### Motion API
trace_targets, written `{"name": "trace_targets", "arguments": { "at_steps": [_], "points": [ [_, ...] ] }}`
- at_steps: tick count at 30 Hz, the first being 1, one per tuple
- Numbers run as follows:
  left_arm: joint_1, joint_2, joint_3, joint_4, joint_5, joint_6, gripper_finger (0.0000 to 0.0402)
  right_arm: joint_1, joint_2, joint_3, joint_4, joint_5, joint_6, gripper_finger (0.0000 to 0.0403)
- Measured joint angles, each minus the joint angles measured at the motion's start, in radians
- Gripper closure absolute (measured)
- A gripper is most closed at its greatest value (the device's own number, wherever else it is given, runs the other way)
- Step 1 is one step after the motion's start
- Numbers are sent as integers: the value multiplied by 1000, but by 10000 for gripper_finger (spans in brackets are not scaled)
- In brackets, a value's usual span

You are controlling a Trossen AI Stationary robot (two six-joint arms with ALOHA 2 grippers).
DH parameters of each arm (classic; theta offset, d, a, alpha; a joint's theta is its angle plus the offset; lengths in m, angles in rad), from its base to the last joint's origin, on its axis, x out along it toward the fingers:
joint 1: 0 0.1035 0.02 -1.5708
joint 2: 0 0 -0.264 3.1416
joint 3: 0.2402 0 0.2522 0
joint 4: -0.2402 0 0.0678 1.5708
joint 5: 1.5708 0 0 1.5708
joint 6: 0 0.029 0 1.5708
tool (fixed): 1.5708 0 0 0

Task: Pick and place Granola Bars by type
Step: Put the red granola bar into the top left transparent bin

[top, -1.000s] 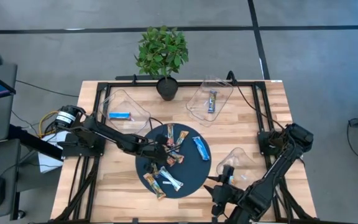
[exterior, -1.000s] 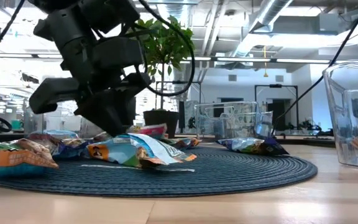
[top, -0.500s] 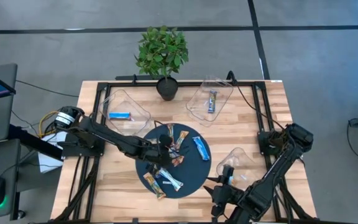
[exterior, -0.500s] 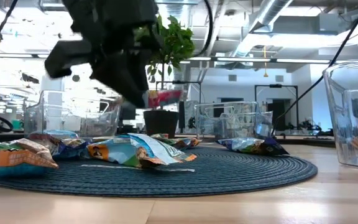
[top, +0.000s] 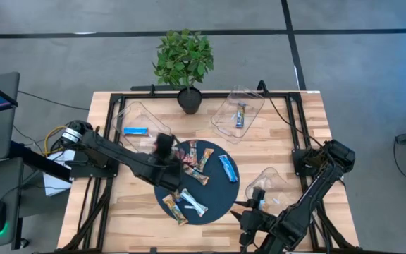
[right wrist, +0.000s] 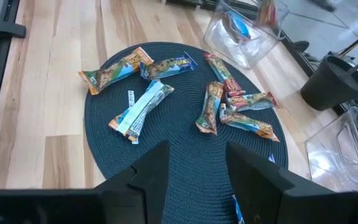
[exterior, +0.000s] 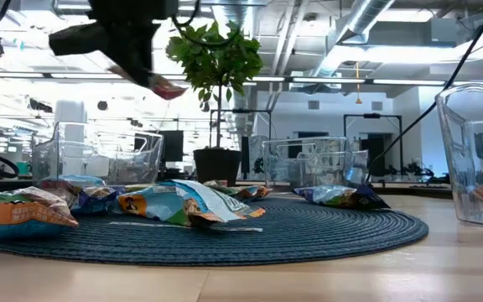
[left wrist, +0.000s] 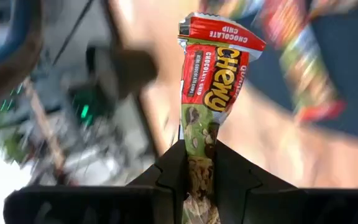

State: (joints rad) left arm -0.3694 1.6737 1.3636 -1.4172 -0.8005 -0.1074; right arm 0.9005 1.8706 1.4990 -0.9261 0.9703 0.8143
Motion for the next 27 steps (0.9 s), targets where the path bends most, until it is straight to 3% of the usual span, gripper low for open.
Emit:
{"name": "trace_targets", "arguments": {
  "at_steps": [3, 16, 27],
  "points": [
    [15, 0, -16, -157, -32, -143, 346, 0, 0, 0, 3, 0, 0, 250],
    [210, -185, -274, -91, -103, -230, 347, 0, 0, 0, 18, 0, -2, 253],
    [409, -335, -505, 129, 20, -167, 347, -16, 0, 0, 23, 0, -24, 257]
  ]
}}
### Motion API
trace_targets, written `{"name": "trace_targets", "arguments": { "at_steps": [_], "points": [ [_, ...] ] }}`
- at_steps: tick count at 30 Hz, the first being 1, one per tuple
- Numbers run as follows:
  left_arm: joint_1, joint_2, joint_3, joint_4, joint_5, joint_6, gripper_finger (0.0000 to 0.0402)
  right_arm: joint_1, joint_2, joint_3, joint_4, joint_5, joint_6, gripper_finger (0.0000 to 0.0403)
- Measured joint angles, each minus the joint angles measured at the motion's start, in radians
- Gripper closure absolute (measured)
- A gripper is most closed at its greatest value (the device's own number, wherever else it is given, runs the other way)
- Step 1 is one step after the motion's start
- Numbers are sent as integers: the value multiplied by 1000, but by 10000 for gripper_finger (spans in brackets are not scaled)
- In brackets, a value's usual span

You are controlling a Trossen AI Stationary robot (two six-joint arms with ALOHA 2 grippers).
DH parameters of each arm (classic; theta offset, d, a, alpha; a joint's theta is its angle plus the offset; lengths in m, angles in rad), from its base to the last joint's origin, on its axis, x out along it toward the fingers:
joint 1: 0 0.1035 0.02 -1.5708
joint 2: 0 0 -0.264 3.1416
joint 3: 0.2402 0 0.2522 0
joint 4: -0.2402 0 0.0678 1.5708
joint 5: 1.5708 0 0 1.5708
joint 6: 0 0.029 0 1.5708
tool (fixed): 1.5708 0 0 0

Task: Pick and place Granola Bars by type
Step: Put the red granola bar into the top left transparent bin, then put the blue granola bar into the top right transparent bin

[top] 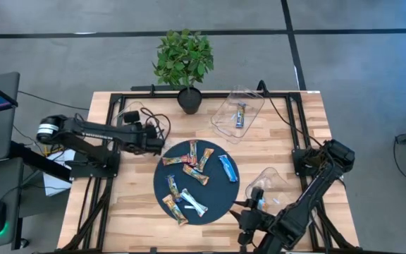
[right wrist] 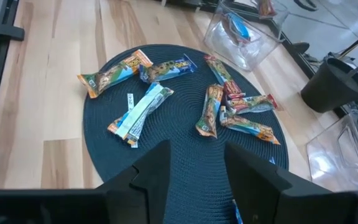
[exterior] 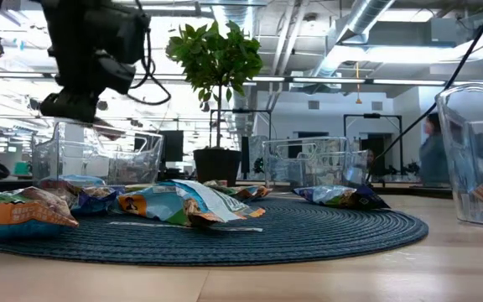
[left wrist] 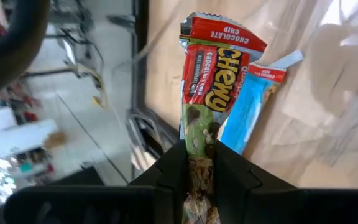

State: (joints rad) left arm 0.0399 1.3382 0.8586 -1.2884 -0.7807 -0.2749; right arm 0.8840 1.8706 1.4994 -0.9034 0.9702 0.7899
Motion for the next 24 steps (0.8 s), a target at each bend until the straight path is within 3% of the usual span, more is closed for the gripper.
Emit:
{"name": "trace_targets", "arguments": {
  "at_steps": [5, 17, 24],
  "points": [
    [38, -15, -30, 59, 18, 16, 333, -19, 0, 0, 3, -1, -4, 257],
    [40, -17, -31, 109, 8, 55, 239, -41, 0, 0, 0, -4, -4, 261],
    [-2, -37, 7, 75, 12, 22, 225, -91, 0, 0, -1, -3, 26, 260]
  ]
}}
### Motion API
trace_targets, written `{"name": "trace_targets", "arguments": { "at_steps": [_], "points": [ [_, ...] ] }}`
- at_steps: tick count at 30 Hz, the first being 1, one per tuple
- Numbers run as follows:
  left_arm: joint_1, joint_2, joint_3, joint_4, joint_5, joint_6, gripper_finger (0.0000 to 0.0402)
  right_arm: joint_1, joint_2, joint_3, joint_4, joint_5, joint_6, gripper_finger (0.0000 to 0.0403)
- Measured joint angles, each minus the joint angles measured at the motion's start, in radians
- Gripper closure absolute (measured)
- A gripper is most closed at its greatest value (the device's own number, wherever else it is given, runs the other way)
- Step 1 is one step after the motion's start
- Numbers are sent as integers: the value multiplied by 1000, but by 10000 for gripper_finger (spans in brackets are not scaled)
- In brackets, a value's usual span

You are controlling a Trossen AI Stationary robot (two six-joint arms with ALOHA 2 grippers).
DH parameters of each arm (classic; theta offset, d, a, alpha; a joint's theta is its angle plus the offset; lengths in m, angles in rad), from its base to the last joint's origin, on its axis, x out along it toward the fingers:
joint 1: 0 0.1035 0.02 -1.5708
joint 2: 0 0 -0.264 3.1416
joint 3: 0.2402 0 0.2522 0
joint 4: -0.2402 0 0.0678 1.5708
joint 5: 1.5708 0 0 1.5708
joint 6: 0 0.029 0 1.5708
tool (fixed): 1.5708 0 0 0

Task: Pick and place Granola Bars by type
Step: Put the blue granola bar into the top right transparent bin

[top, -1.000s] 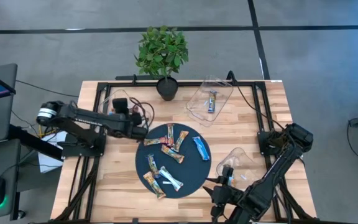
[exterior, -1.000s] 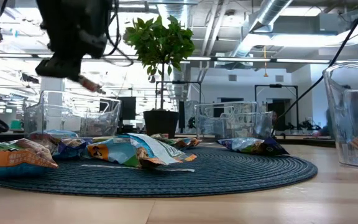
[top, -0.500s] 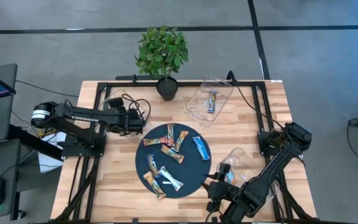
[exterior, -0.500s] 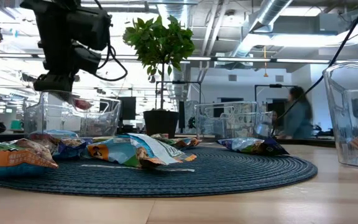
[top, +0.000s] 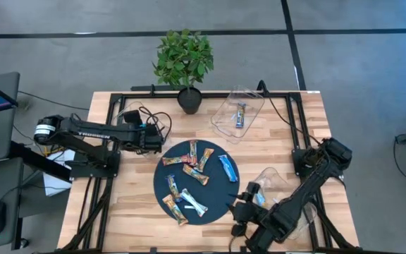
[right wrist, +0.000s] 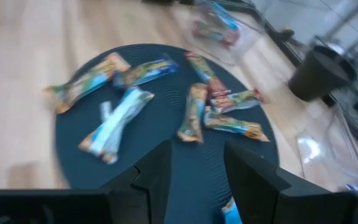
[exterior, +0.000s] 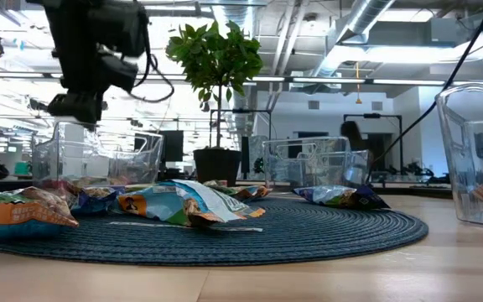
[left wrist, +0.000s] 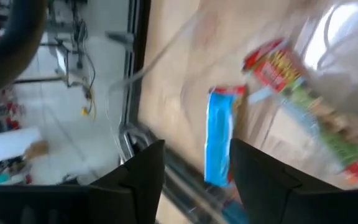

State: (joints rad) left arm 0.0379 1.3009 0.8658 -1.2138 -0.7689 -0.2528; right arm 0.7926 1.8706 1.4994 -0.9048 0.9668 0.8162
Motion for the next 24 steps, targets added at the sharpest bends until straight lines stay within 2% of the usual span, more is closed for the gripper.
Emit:
{"name": "trace_targets", "arguments": {
  "at_steps": [4, 8, 15, 19, 24],
  "points": [
    [-91, -53, 45, 1, 2, -18, 225, -96, 0, 0, -5, -46, 45, 264],
    [-221, -125, 83, 21, 2, -47, 225, -217, 0, 0, -6, -191, 30, 268],
    [-502, -249, 82, 157, -6, -115, 225, -427, 0, 0, -17, -408, -1, 270],
    [-666, -279, 23, 289, -65, -115, 225, -509, 0, 0, -62, -493, -2, 269],
    [-826, -278, -68, 447, -127, -109, 226, -553, 0, 0, -119, -558, -25, 261]
  ]
}}
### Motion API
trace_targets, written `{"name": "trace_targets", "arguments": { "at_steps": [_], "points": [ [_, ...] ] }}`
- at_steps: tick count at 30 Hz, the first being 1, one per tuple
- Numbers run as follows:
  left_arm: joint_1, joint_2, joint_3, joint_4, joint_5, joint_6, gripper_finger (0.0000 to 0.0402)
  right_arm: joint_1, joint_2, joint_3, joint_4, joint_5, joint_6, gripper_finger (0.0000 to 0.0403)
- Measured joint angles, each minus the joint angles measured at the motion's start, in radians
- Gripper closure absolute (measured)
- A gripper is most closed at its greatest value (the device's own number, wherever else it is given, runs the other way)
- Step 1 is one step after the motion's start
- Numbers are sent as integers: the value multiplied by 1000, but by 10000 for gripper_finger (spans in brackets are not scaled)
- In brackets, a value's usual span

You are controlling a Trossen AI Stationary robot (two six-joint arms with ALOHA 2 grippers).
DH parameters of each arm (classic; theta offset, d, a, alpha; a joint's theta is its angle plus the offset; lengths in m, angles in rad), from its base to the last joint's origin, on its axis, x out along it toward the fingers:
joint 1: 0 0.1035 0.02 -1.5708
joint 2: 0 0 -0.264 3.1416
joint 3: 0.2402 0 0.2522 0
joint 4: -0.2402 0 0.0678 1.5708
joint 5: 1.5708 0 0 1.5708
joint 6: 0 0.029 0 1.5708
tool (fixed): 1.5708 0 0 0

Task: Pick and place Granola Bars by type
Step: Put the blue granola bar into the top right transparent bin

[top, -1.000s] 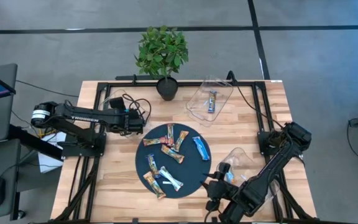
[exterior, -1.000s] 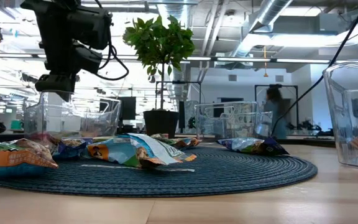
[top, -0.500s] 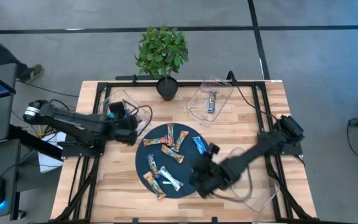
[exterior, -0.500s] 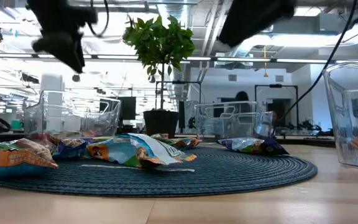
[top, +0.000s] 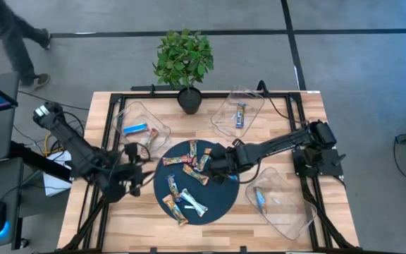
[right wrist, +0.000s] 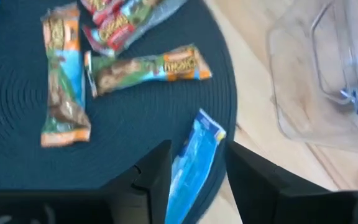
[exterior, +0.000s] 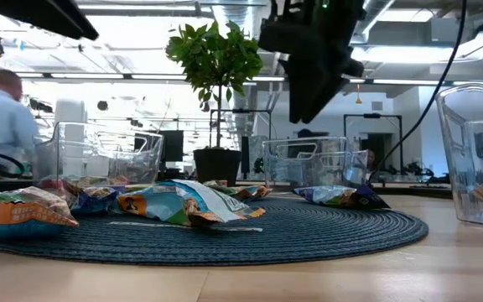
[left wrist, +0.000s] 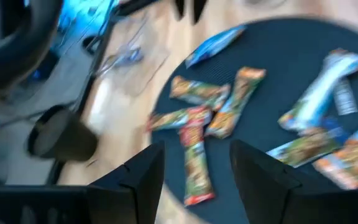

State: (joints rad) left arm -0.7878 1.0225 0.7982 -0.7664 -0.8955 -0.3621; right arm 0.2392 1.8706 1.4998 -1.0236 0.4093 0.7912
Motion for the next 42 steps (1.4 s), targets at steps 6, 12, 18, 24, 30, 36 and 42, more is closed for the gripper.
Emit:
{"name": "trace_targets", "arguments": {
  "at_steps": [6, 12, 18, 24, 30, 36, 42],
  "points": [
    [-145, 0, -140, 287, -124, 59, 226, 1, 0, 0, -13, -47, -15, 232],
    [-217, 4, -276, 550, -257, 211, 226, 3, 0, 0, -17, -56, 31, 190],
    [-222, 2, -277, 612, -277, 289, 226, -6, 27, -55, -1, -122, 77, 168],
    [-222, 3, -277, 603, -269, 289, 226, -29, 81, -80, -31, -175, 101, 168],
    [-222, 3, -277, 601, -269, 290, 226, -32, 99, -85, -3, -175, 100, 168],
    [-222, 3, -277, 600, -261, 289, 226, -46, 98, -146, 87, -201, 100, 168],
    [-222, 3, -277, 600, -261, 289, 226, -57, 98, -222, 145, -231, 124, 168]
  ]
}}
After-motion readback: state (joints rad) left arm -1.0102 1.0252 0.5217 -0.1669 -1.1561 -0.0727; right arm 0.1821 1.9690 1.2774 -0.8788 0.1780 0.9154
